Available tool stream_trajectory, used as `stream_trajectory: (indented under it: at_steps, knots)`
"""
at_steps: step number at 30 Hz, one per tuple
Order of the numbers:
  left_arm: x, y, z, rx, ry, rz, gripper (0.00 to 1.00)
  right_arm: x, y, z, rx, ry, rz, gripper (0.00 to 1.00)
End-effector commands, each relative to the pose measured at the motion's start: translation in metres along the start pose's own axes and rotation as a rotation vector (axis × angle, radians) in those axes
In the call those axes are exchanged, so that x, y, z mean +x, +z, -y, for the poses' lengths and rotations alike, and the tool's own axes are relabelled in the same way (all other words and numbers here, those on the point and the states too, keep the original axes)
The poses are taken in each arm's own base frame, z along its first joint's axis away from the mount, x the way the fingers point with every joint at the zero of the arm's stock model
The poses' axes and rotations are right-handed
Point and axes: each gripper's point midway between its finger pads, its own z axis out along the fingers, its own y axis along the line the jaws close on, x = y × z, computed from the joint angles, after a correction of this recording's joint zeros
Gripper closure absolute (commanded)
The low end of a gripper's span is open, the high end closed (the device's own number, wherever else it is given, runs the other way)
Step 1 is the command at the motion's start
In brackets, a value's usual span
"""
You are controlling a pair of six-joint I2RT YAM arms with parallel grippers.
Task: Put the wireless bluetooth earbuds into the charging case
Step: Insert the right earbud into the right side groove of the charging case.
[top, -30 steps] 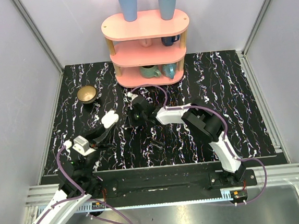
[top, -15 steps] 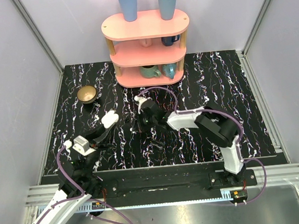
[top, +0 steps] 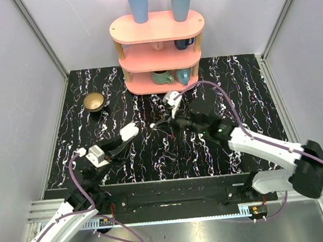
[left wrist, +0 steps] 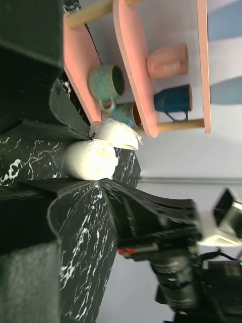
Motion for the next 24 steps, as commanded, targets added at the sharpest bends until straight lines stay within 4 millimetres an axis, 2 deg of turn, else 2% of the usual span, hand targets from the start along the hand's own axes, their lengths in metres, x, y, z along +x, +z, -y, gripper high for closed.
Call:
stream_trajectory:
  at_steps: [1, 6, 10, 15, 18, 19, 24]
  knots:
    - [-0.034, 0.008, 0.031, 0.176, -0.013, 0.067, 1.0, -0.02, -0.041, -0.024, -0.099, -0.249, 0.022, 1.0]
    - [-0.033, 0.01, 0.045, 0.252, -0.024, 0.064, 1.0, -0.042, -0.091, -0.043, -0.136, -0.384, 0.08, 1.0]
    - [-0.039, 0.008, 0.058, 0.329, -0.027, 0.117, 1.0, -0.052, -0.114, -0.066, -0.242, -0.479, 0.127, 1.0]
    - [-0.036, 0.011, 0.071, 0.408, -0.057, 0.111, 1.0, -0.058, -0.122, -0.087, -0.354, -0.506, 0.129, 1.0]
    - [-0.035, 0.012, 0.083, 0.483, -0.069, 0.092, 1.0, -0.062, -0.123, -0.093, -0.389, -0.532, 0.133, 1.0]
    - [-0.029, 0.013, 0.088, 0.513, -0.077, 0.068, 1.0, -0.063, -0.123, -0.095, -0.402, -0.548, 0.139, 1.0]
    - [-0.022, 0.015, 0.097, 0.568, -0.093, 0.04, 1.0, -0.074, -0.127, -0.103, -0.441, -0.581, 0.162, 1.0]
